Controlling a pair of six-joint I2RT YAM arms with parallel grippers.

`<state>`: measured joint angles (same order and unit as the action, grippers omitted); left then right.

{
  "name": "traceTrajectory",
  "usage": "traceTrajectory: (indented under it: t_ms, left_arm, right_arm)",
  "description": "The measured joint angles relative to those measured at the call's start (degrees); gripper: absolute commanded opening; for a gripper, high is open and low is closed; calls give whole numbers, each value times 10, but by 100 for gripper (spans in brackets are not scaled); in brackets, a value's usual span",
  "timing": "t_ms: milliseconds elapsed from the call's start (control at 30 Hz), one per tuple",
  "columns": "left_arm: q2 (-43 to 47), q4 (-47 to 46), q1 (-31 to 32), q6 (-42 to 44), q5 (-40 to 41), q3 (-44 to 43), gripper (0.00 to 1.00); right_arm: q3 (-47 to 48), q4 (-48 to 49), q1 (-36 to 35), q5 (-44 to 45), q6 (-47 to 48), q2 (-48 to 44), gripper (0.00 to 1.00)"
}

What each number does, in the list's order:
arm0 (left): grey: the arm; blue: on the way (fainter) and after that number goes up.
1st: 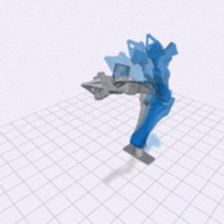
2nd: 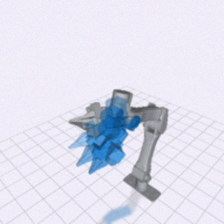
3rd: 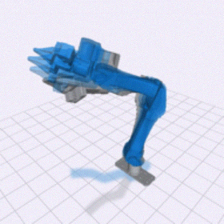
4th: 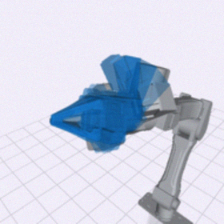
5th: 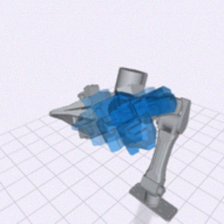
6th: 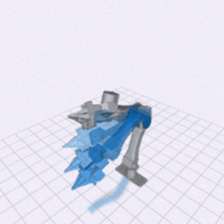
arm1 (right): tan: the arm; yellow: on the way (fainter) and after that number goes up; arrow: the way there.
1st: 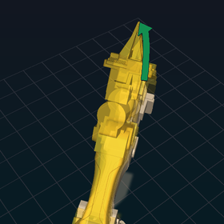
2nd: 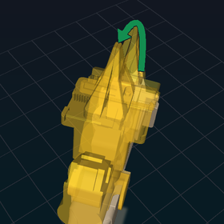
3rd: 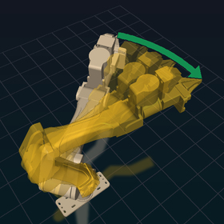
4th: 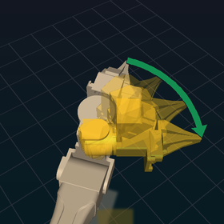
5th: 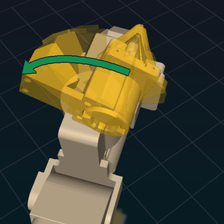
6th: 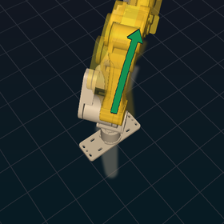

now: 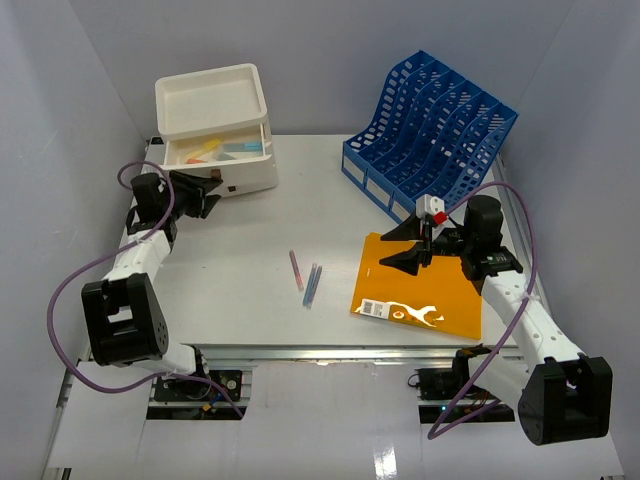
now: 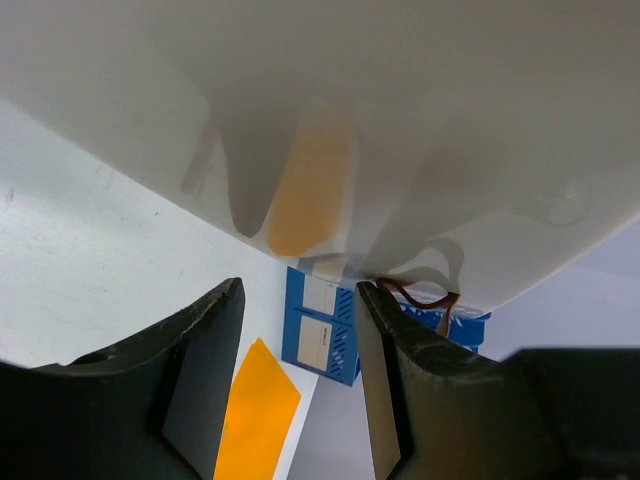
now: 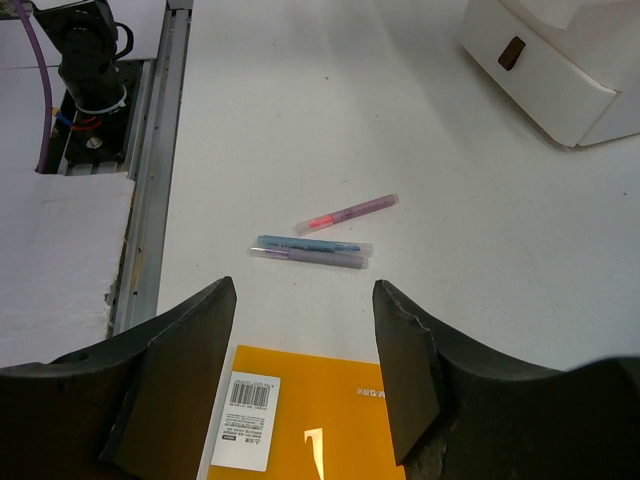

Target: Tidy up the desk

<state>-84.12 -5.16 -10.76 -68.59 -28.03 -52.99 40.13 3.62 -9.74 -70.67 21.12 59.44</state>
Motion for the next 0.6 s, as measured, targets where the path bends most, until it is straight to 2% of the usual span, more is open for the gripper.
traceTrajectory:
  t_ms: [200, 433, 600]
  left_arm:
    - [13, -13, 0, -19, -15, 52, 60]
    - [13, -44, 0, -49, -29, 53, 61]
    - [5, -61, 7, -74, -31, 31, 68]
  right_arm:
    - [-3, 0, 0, 0, 0, 0, 64]
    - [-6, 0, 0, 0, 0, 0, 64]
    - [-6, 0, 0, 1, 0, 0, 64]
